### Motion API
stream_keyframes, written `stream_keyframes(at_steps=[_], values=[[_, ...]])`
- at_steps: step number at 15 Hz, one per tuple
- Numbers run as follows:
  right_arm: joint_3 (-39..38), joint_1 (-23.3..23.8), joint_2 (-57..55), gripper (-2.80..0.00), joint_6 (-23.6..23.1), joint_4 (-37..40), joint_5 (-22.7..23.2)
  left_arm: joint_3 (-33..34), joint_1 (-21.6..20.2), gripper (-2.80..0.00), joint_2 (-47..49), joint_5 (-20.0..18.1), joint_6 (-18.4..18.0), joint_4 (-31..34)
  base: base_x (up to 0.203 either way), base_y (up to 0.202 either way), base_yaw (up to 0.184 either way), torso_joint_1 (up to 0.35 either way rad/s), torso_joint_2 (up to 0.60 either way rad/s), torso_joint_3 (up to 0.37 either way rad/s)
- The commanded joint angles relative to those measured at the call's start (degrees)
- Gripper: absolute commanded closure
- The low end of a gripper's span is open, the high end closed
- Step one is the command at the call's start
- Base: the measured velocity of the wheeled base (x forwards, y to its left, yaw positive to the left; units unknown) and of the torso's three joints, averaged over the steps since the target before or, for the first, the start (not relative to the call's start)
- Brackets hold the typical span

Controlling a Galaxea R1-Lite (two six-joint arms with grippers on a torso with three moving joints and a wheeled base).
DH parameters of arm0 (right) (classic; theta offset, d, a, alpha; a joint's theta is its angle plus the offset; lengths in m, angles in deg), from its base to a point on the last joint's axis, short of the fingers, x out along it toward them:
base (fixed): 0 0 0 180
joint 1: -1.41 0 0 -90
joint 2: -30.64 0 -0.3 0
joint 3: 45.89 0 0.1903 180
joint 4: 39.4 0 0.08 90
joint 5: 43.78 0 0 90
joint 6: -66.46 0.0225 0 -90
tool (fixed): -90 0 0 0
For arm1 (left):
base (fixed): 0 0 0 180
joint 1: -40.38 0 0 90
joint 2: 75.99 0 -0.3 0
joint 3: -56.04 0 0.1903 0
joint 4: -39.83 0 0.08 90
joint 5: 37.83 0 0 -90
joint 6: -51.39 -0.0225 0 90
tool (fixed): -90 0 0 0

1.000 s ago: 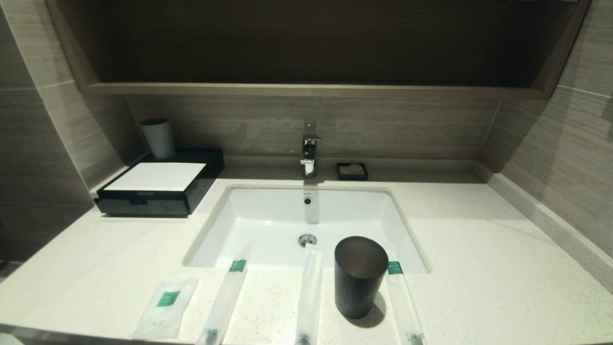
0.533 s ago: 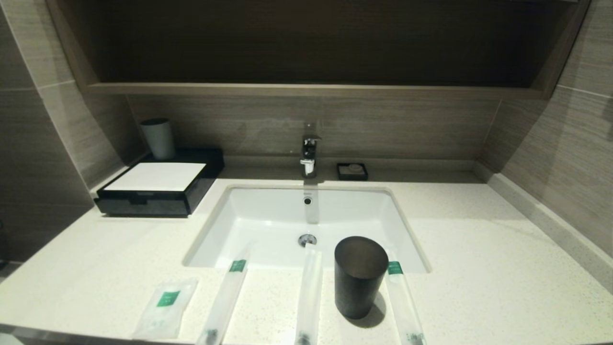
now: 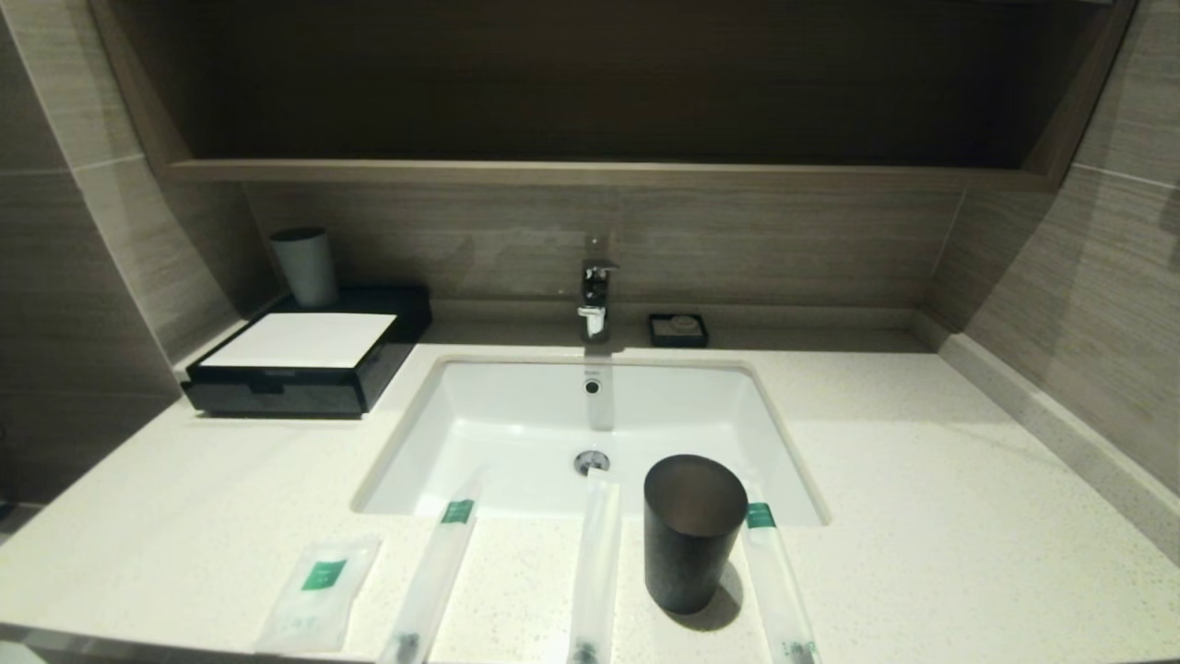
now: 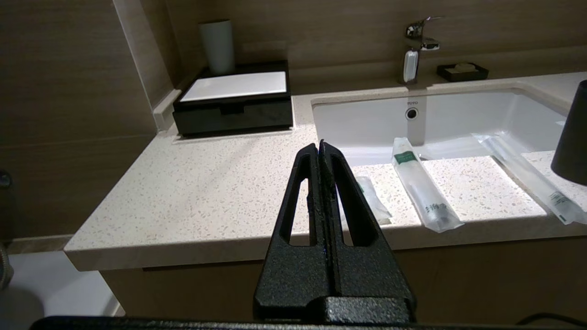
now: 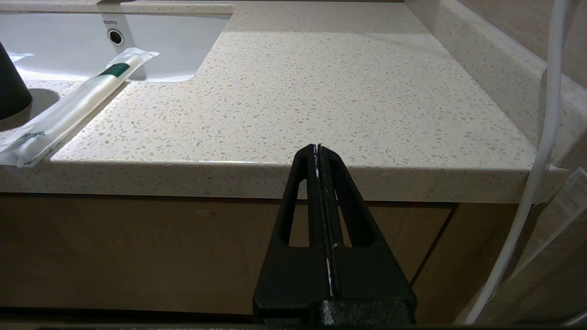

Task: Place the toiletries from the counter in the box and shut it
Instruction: Open the drawer

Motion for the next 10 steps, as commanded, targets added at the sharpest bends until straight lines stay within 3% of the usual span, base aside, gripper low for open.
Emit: stream_keyframes(at_steps=[1, 6, 10], values=[[0.00, 0.00, 0.00, 0.00, -0.02, 0.00, 0.00, -3.67, -0.05, 0.00, -0.02, -0.30, -0.04, 1.90, 0.000, 0.000, 0.000, 0.000, 0.00, 0.000], [0.00, 0.00, 0.00, 0.00, -0.02, 0.00, 0.00, -11.76, 0.00, 0.00, 0.96, -0.25, -0.28, 5.22, 0.000, 0.000, 0.000, 0.000, 0.00, 0.000], [0.00, 0.00, 0.00, 0.00, -0.02, 0.00, 0.00, -19.00, -0.03, 0.00, 13.14, 0.21, -0.24, 3.24, 0.000, 0.000, 0.000, 0.000, 0.00, 0.000]])
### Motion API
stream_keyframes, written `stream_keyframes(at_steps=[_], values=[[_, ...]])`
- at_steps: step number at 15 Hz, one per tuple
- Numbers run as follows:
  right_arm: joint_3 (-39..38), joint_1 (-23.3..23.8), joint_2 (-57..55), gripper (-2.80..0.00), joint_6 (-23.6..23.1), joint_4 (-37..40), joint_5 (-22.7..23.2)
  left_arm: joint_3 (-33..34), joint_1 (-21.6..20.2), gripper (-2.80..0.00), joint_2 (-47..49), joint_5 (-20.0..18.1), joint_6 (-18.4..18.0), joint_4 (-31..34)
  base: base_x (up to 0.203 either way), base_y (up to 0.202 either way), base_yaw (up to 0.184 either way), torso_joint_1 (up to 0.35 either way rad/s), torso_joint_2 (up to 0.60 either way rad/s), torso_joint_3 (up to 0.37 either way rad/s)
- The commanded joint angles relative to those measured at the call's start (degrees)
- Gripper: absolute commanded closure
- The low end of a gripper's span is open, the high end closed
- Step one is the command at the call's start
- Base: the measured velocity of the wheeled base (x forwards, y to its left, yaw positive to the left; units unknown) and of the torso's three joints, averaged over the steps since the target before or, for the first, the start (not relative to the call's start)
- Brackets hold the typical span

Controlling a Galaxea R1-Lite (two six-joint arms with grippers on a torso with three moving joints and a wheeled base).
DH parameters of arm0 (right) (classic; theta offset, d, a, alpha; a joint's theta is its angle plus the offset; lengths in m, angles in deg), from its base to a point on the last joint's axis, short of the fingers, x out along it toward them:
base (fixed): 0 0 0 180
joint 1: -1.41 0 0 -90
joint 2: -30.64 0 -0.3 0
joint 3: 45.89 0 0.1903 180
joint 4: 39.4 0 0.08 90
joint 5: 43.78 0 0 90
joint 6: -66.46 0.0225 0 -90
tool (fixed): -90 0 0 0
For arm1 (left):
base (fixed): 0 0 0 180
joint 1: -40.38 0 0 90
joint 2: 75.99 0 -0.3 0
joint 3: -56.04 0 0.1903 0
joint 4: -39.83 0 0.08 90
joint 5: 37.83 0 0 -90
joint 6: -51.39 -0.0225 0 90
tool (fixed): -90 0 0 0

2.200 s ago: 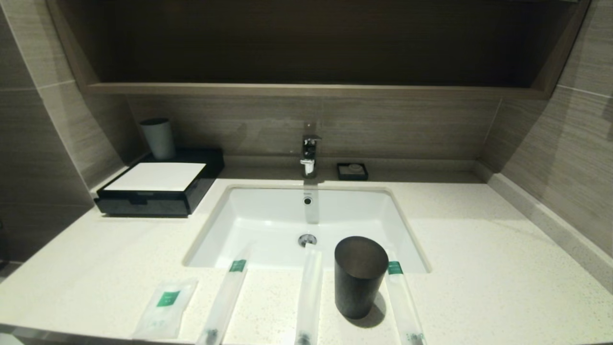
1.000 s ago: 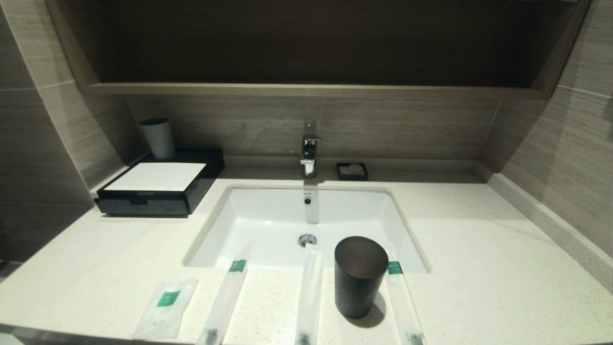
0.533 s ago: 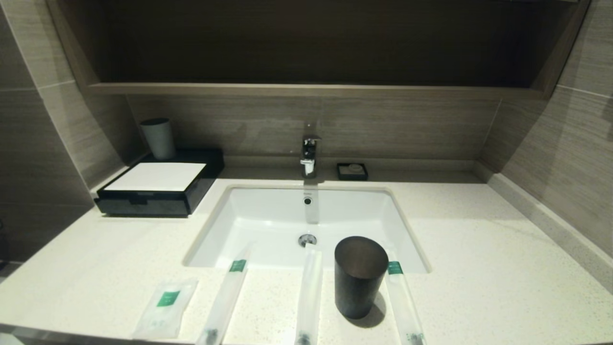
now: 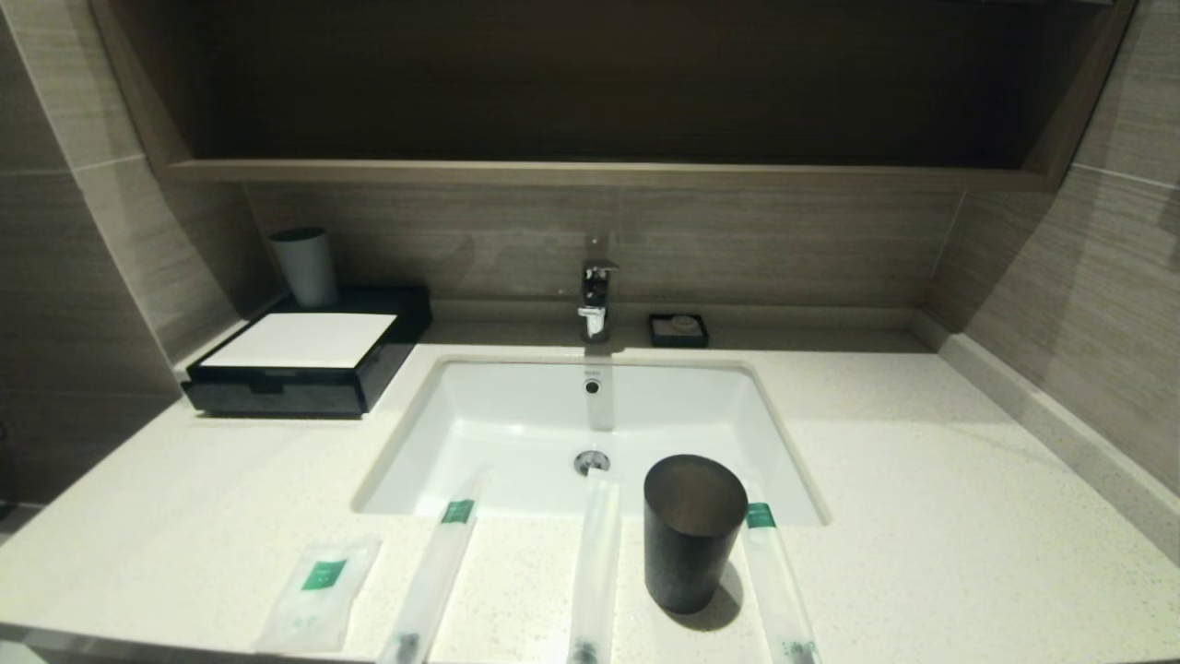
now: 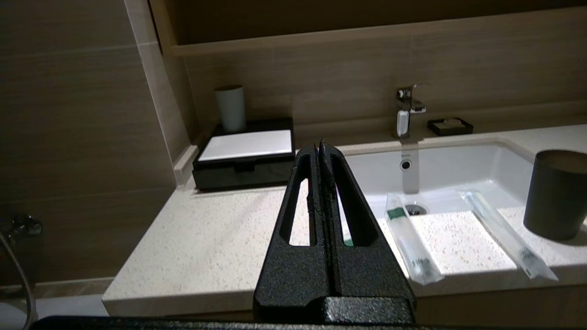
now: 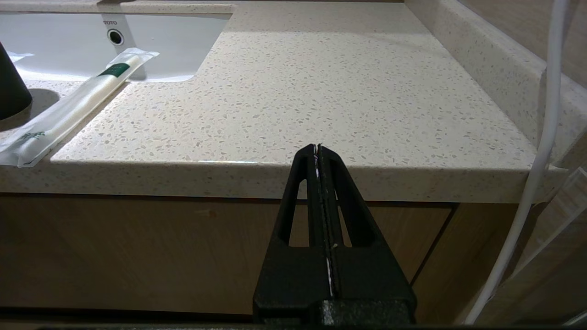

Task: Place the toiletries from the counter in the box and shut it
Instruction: Open the drawer

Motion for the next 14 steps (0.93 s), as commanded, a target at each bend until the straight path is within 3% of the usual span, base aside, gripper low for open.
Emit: stream_keyframes(at_steps=[1, 8, 14], values=[[0.00, 0.00, 0.00, 0.00, -0.05, 0.00, 0.00, -3.29, -0.05, 0.00, 9.14, -0.02, -0.03, -1.44, 0.000, 0.000, 0.000, 0.000, 0.00, 0.000], [0.00, -0.08, 0.00, 0.00, -0.05, 0.00, 0.00, -4.05, -0.06, 0.00, 23.84, 0.08, -1.14, -3.33, 0.000, 0.000, 0.000, 0.000, 0.00, 0.000], [0.00, 0.00, 0.00, 0.00, -0.05, 0.00, 0.00, -2.99, -0.38, 0.00, 38.92, 2.20, -2.77, -9.65, 0.000, 0.000, 0.000, 0.000, 0.00, 0.000]])
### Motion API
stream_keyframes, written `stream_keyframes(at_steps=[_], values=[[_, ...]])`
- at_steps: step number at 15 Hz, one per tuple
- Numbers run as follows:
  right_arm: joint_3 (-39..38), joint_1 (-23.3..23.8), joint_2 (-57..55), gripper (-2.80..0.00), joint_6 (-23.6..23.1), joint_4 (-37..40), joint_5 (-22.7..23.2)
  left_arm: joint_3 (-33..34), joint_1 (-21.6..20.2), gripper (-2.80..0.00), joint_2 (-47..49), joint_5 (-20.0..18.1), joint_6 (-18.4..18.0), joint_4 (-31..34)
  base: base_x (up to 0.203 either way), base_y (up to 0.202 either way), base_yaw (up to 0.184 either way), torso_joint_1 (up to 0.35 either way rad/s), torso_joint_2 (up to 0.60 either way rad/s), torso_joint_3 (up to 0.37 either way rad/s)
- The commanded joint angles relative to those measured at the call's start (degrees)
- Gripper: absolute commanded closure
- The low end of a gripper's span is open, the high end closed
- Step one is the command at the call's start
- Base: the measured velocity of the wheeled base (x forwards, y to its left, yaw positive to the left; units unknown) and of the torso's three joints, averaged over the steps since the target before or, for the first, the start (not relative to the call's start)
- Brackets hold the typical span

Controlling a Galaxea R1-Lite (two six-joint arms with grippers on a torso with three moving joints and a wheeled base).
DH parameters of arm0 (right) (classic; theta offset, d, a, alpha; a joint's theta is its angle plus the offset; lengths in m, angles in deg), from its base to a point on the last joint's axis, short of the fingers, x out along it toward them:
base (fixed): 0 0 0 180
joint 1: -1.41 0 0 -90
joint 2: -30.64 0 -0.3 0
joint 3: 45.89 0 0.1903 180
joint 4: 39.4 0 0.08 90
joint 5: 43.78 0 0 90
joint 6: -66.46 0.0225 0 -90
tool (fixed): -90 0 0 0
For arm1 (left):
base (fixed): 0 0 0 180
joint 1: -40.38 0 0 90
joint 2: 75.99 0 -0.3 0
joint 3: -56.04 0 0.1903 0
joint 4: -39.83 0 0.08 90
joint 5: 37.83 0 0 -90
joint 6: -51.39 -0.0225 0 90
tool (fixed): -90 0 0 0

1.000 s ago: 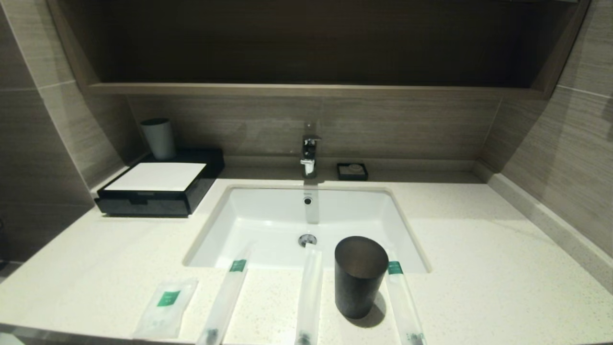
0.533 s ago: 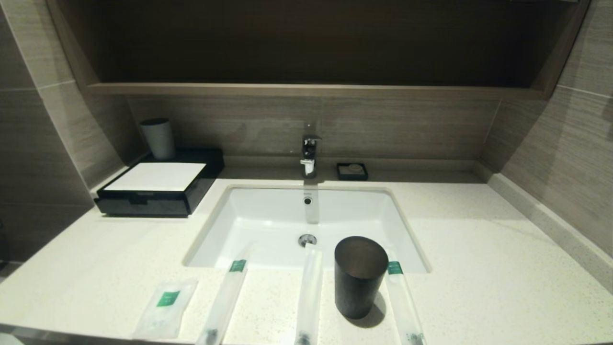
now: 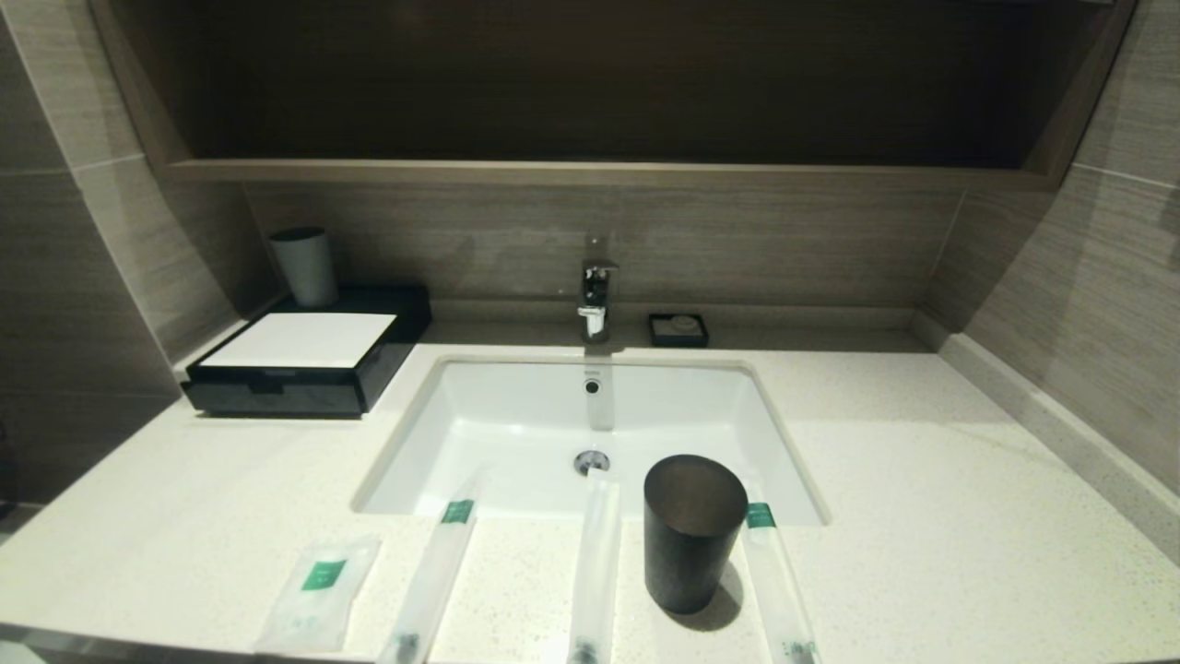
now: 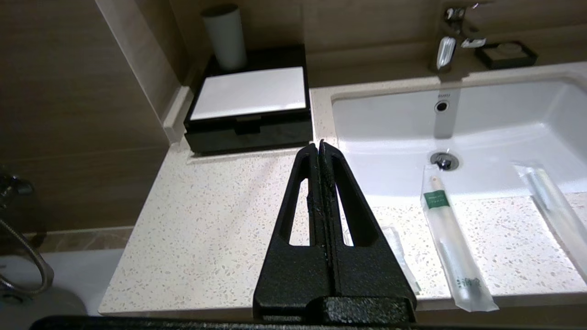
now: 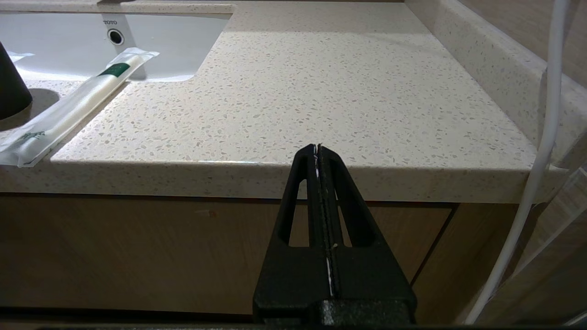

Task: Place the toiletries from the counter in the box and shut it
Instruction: Open the drawer

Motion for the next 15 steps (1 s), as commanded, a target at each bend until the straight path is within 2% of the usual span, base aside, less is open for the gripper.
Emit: stream_keyframes(at_steps=[1, 8, 15], values=[[0.00, 0.00, 0.00, 0.00, -0.05, 0.00, 0.01, 0.20, -0.23, 0.00, 9.23, 0.69, 0.06, -1.28, 0.000, 0.000, 0.000, 0.000, 0.00, 0.000], [0.00, 0.00, 0.00, 0.00, -0.05, 0.00, 0.01, 0.06, -0.37, 0.00, 26.80, 4.98, 0.45, -9.48, 0.000, 0.000, 0.000, 0.000, 0.00, 0.000], [0.00, 0.00, 0.00, 0.00, -0.05, 0.00, 0.01, -0.17, -0.51, 0.00, 38.48, 7.24, 1.78, -16.75, 0.000, 0.000, 0.000, 0.000, 0.00, 0.000]])
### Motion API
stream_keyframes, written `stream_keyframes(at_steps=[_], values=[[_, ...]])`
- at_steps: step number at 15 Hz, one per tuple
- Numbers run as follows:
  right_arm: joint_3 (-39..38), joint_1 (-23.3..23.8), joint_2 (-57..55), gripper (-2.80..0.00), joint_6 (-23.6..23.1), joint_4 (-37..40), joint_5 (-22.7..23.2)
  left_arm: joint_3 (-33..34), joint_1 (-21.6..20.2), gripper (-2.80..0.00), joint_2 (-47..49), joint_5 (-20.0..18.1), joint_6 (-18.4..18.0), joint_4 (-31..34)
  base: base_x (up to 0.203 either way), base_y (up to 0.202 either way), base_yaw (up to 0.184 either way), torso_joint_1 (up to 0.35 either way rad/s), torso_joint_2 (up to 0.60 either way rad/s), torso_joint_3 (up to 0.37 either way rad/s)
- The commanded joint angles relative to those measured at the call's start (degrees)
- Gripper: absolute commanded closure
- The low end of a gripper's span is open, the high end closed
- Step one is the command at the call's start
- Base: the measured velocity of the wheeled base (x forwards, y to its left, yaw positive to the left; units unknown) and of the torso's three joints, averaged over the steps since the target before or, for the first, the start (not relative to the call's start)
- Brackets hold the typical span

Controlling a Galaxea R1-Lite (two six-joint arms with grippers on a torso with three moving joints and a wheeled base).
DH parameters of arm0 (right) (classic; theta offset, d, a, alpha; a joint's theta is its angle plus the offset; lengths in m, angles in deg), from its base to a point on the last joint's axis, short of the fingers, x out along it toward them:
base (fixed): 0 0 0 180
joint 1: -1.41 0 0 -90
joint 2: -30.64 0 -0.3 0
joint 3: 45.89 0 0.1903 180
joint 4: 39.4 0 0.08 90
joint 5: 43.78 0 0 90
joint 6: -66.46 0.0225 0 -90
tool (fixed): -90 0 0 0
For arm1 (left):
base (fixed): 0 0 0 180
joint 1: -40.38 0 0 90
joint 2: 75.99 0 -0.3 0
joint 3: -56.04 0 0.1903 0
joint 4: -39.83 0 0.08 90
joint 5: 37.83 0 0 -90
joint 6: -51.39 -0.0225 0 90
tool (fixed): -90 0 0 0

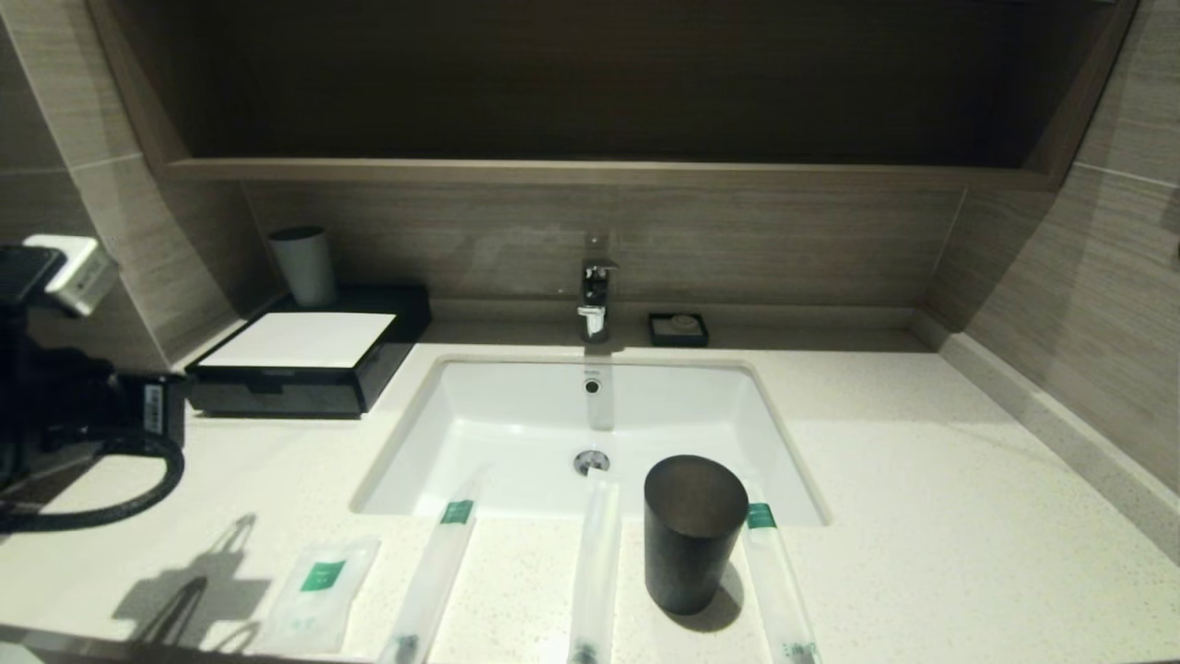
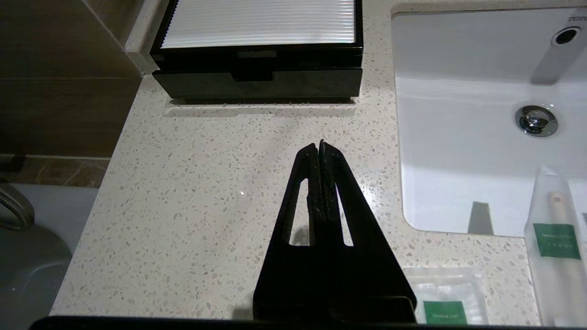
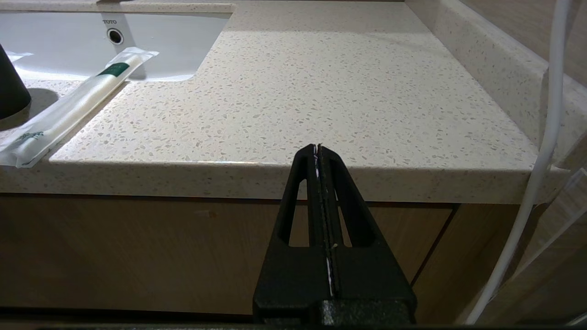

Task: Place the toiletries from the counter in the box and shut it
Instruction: Open the drawer

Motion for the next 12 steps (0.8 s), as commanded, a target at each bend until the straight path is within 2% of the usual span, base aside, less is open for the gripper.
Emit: stream_keyframes(at_steps=[1, 2, 7, 11, 12], values=[[0.00, 0.00, 0.00, 0.00, -0.04, 0.00, 0.00, 0.22, -0.15, 0.00, 5.69, 1.64, -0.06, -2.46, 0.000, 0.000, 0.000, 0.000, 0.00, 0.000], [0.00, -0.08, 0.00, 0.00, -0.04, 0.00, 0.00, 0.56, -0.19, 0.00, 6.66, 2.62, -0.06, -3.43, 0.000, 0.000, 0.000, 0.000, 0.00, 0.000], [0.00, 0.00, 0.00, 0.00, -0.04, 0.00, 0.00, 2.16, -0.67, 0.00, 8.46, 2.78, 1.81, -8.32, 0.000, 0.000, 0.000, 0.000, 0.00, 0.000], [0.00, 0.00, 0.00, 0.00, -0.04, 0.00, 0.00, 2.38, -5.25, 0.00, 12.13, 1.50, 1.76, -14.05, 0.000, 0.000, 0.000, 0.000, 0.00, 0.000], [0.00, 0.00, 0.00, 0.00, -0.04, 0.00, 0.00, 2.55, -6.49, 0.00, 12.58, -0.34, 1.92, -15.22, 0.000, 0.000, 0.000, 0.000, 0.00, 0.000]])
